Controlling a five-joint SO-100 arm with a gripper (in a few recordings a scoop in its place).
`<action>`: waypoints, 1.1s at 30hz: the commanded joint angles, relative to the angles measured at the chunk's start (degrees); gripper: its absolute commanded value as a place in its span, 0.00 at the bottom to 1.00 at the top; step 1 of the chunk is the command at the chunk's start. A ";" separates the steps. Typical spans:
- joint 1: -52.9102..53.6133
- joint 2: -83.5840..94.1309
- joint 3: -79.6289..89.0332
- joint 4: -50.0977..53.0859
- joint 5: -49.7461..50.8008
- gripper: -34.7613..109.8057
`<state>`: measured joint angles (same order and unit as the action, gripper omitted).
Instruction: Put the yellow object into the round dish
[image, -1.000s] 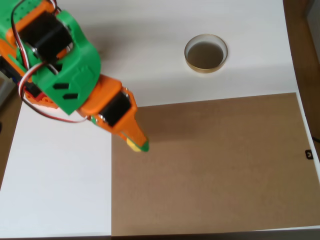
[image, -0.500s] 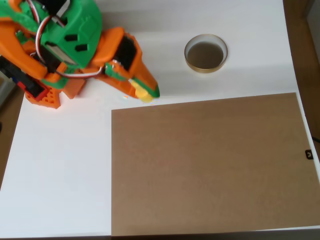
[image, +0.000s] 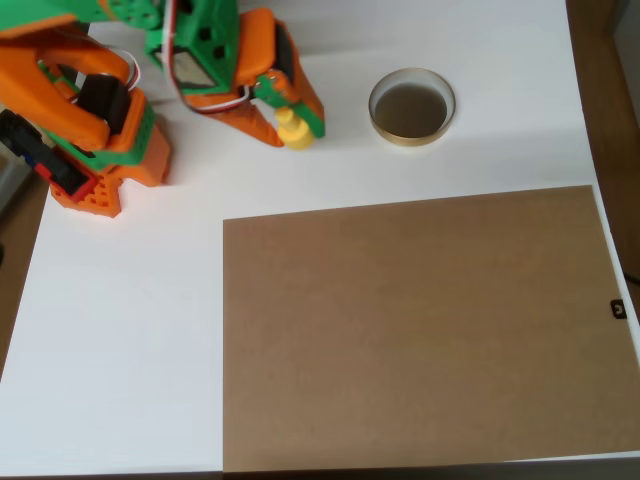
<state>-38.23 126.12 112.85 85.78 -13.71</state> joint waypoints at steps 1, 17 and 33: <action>-3.34 -1.67 -4.22 -0.18 -1.05 0.24; -15.47 -20.74 -16.79 -1.67 0.18 0.24; -18.54 -41.84 -28.65 -3.60 -0.88 0.24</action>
<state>-55.63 84.29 90.00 82.27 -13.71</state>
